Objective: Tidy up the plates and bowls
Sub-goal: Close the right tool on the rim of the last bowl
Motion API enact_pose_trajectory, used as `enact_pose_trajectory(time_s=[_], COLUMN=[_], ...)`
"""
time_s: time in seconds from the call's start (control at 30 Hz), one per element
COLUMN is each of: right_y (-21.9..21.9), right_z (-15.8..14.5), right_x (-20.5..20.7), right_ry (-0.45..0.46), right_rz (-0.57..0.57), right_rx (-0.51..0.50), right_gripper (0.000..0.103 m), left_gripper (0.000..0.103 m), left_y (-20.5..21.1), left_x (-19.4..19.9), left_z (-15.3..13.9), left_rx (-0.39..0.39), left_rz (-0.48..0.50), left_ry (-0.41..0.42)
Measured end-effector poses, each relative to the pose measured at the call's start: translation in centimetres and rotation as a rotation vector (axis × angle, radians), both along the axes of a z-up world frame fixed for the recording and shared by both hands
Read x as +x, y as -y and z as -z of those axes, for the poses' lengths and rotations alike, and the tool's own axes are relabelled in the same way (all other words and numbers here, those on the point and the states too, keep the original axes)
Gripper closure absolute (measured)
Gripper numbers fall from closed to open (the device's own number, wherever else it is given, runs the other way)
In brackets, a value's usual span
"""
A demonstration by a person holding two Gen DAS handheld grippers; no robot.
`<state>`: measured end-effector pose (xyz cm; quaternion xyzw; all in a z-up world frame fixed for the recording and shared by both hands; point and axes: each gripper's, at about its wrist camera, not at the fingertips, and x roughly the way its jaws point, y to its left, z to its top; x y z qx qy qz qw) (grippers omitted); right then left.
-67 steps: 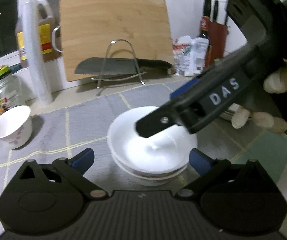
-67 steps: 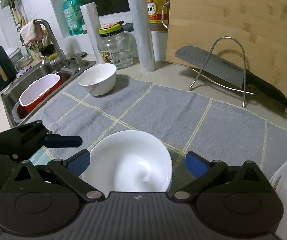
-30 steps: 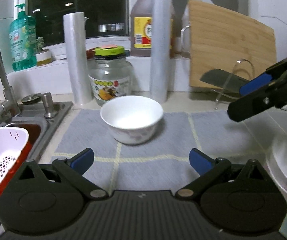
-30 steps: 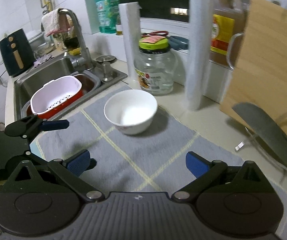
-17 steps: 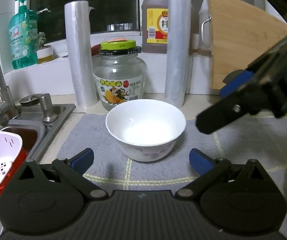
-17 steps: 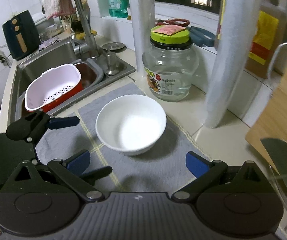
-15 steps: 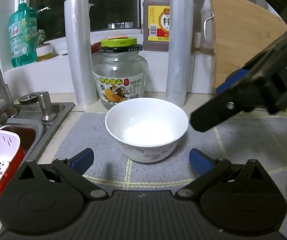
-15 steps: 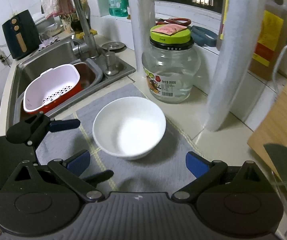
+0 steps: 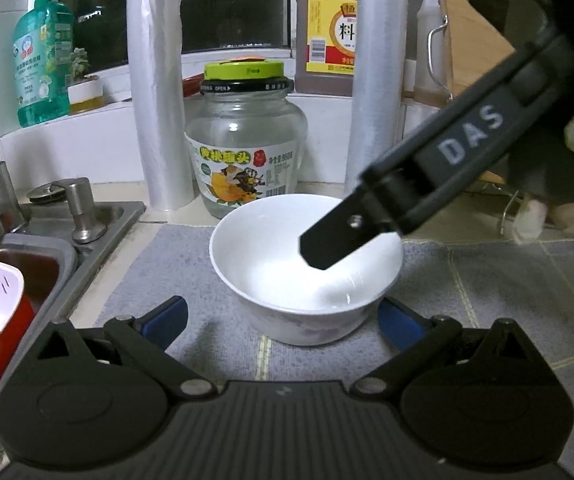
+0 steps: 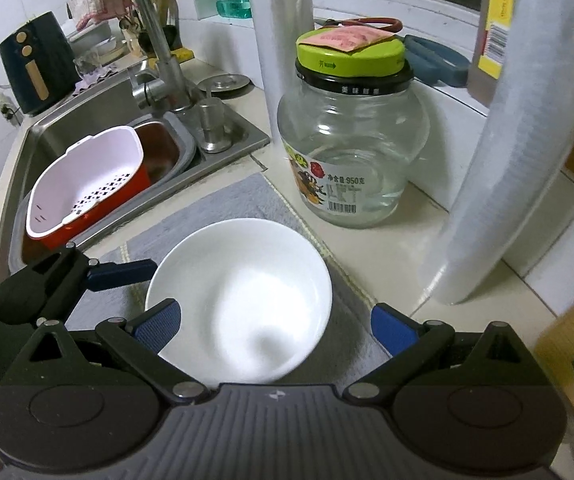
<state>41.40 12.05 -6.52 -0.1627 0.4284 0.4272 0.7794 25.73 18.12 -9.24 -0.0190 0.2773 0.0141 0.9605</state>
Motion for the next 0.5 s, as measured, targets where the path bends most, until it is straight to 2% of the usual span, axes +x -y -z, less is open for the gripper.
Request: enact_pose_trajectory(time_s=[0.2,0.5], right_y=[-0.9,-1.8], right_z=[0.9,1.4], right_x=[0.8,1.3], right_ry=[-0.012,-0.013], right_rz=[-0.007,-0.023], right_rx=[-0.002,-0.002], right_gripper=[0.002,0.011], left_gripper=[0.004,0.005], left_y=[0.0,0.1], left_x=[0.3,0.7], left_z=[0.0,0.1], left_rx=[-0.001,0.004], left_rz=[0.02,0.047], left_ry=[0.009,0.02])
